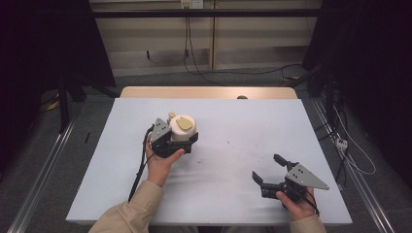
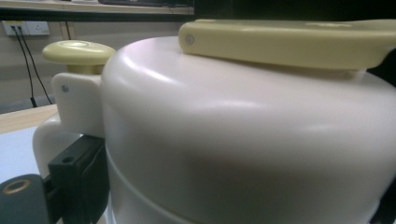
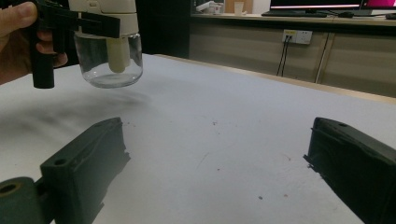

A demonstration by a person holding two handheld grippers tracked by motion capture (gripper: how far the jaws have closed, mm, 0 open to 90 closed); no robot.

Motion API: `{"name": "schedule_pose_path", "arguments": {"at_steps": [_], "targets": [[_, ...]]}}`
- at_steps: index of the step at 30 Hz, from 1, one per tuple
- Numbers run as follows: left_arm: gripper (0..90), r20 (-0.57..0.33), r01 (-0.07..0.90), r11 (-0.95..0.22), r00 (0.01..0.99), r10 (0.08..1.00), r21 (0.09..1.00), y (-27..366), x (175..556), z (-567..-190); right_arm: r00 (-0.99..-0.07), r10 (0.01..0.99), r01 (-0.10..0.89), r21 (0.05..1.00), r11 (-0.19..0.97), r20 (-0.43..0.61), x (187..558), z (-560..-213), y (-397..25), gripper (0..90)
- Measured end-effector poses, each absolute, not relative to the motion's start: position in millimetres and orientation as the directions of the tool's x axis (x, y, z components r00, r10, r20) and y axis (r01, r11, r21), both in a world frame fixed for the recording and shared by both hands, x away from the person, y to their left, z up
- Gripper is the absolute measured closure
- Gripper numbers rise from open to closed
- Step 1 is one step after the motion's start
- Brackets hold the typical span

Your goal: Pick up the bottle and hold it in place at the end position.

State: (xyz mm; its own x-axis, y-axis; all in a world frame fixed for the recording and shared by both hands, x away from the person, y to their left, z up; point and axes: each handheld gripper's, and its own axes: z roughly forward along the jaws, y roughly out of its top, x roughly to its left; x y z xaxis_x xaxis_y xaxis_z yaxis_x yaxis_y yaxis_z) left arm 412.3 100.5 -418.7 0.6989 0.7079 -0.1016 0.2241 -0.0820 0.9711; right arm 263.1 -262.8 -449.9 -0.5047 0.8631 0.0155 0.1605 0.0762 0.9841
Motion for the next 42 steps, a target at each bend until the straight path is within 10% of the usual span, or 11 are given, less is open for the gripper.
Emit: {"name": "schedule_pose_path", "arguments": {"at_steps": [42], "targets": [[6.3, -0.116, 0.242, -0.090, 0.718, 0.686, 0.966, 75, 424, -424, -0.499, 0.866, 0.162, 0.984, 0.075, 0.016, 261, -450, -264, 3.7]]}}
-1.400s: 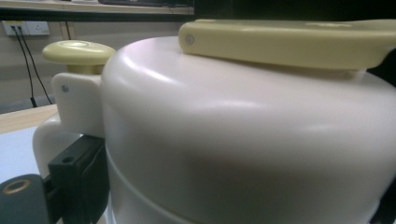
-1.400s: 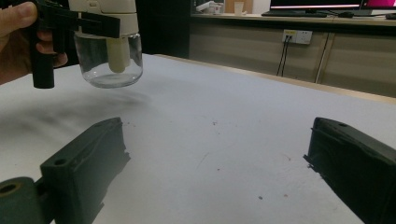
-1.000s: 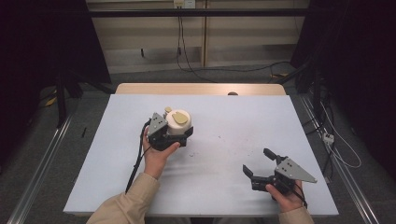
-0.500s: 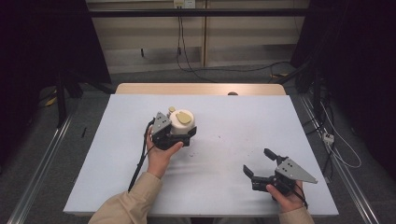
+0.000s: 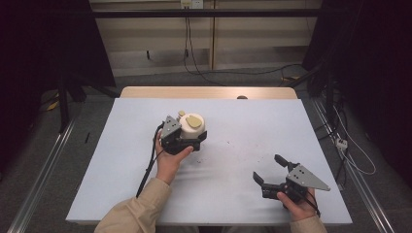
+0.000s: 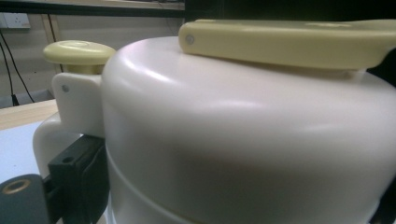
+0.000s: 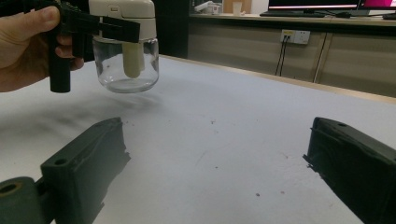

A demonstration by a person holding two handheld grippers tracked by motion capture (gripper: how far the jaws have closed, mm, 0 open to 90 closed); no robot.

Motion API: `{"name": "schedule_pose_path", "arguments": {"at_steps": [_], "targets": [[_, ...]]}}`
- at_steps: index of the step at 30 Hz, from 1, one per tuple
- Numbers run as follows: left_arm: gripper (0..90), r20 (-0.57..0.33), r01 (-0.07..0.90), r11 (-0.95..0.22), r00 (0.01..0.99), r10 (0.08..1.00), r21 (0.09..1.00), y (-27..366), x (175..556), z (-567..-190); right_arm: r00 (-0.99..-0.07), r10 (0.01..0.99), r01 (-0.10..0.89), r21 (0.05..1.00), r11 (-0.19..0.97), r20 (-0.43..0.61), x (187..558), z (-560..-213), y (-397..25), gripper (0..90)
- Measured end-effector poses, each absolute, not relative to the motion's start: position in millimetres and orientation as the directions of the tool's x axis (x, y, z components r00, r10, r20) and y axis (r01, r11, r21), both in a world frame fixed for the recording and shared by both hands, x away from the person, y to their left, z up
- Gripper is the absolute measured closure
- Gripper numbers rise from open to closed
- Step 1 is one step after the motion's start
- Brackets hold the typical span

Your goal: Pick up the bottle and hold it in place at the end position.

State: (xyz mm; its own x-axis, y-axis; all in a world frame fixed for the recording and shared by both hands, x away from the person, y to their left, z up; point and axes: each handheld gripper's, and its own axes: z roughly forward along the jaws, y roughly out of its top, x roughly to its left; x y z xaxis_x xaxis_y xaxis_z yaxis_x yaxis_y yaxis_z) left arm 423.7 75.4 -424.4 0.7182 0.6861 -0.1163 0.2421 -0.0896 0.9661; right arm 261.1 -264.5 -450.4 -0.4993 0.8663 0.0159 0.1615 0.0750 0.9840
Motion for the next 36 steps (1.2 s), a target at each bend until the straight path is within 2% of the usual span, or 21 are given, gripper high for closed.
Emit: {"name": "schedule_pose_path", "arguments": {"at_steps": [36], "targets": [[6.3, -0.137, 0.261, -0.094, 0.741, 0.657, 0.961, 53, 433, -430, -0.497, 0.867, 0.168, 0.984, 0.065, 0.027, 261, -451, -265, 3.7]]}}
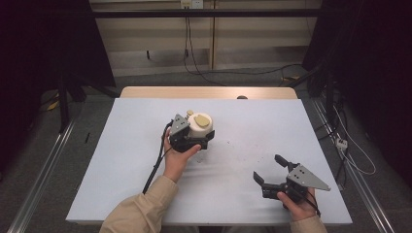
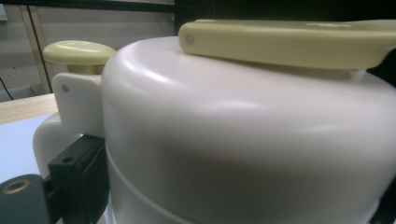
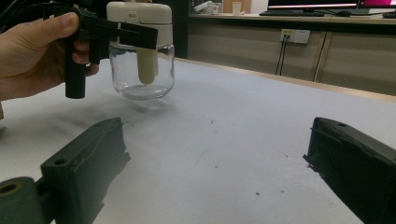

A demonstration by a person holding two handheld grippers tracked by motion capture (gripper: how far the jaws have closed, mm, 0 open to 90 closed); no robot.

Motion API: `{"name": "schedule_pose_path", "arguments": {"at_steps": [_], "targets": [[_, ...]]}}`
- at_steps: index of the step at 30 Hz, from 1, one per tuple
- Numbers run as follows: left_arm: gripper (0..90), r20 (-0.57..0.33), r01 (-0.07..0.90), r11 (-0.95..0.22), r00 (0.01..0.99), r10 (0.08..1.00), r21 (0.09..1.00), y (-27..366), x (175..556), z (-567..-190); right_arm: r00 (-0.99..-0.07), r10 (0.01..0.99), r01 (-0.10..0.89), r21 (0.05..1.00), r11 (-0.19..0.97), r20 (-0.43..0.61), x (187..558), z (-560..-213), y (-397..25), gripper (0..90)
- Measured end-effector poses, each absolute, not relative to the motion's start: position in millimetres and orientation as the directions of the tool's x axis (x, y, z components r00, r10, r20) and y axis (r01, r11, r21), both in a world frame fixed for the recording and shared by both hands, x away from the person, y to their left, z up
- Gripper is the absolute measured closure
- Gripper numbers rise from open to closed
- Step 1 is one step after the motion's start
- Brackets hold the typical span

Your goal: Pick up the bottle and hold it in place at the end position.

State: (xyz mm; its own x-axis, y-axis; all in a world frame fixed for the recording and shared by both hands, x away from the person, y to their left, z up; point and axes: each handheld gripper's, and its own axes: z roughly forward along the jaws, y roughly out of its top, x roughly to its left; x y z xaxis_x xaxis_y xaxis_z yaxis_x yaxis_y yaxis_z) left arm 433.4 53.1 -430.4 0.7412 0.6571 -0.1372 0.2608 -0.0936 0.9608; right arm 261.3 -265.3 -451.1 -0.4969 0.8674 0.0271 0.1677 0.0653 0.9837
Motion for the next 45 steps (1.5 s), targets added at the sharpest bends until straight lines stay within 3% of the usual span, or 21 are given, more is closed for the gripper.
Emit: {"name": "schedule_pose_path", "arguments": {"at_steps": [45], "targets": [[6.3, -0.123, 0.271, -0.126, 0.740, 0.661, 0.954, 22, 448, -443, -0.499, 0.866, 0.167, 0.984, 0.060, 0.032, 262, -452, -267, 3.7]]}}
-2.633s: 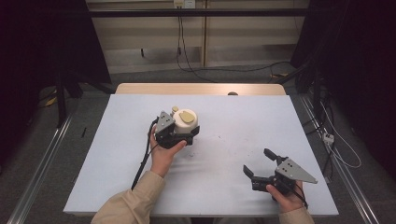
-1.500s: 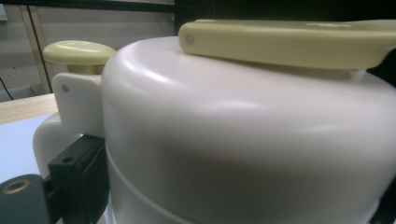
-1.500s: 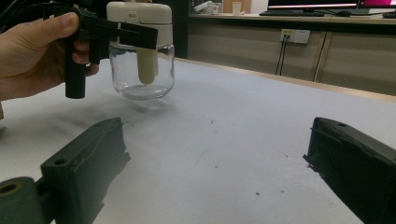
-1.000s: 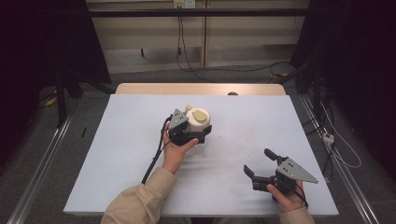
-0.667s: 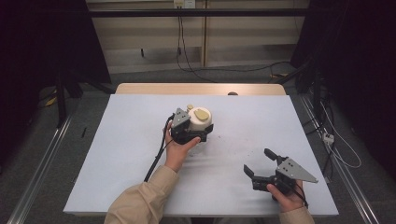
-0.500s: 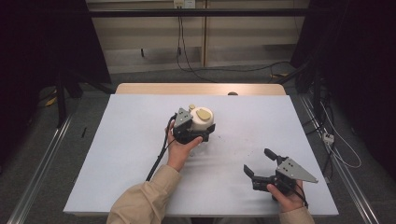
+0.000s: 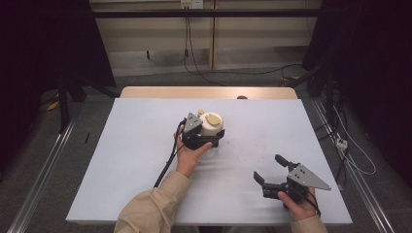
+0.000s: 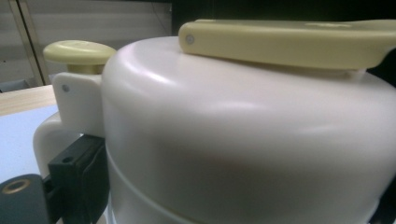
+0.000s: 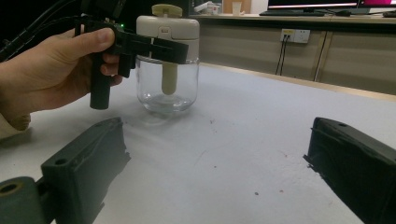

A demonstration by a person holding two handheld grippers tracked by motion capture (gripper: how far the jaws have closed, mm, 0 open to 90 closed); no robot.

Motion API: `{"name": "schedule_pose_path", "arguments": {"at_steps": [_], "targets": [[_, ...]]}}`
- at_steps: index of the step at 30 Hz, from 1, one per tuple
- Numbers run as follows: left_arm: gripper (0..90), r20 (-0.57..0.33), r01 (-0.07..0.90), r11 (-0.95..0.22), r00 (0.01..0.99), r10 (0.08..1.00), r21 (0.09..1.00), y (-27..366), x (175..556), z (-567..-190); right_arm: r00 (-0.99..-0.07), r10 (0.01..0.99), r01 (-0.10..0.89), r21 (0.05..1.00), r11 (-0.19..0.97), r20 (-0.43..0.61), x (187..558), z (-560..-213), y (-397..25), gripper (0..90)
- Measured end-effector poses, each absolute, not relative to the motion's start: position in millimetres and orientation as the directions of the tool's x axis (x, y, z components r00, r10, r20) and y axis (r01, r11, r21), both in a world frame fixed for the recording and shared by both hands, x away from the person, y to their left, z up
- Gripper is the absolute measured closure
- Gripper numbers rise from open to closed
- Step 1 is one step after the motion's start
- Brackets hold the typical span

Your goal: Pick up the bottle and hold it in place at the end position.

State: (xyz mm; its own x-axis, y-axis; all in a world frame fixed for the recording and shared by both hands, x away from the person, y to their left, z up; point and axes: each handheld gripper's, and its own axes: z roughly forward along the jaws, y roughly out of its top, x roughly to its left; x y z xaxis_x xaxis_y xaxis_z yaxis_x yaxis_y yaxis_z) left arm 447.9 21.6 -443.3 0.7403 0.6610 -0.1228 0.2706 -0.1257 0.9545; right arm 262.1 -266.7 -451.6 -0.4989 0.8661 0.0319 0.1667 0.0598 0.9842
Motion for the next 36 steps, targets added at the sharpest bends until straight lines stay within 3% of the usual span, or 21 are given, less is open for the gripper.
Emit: {"name": "schedule_pose_path", "arguments": {"at_steps": [36], "targets": [[6.3, -0.111, 0.260, -0.121, 0.725, 0.680, 0.958, 22, 453, -456, -0.497, 0.867, 0.175, 0.983, 0.057, 0.038, 262, -452, -268, 3.4]]}}
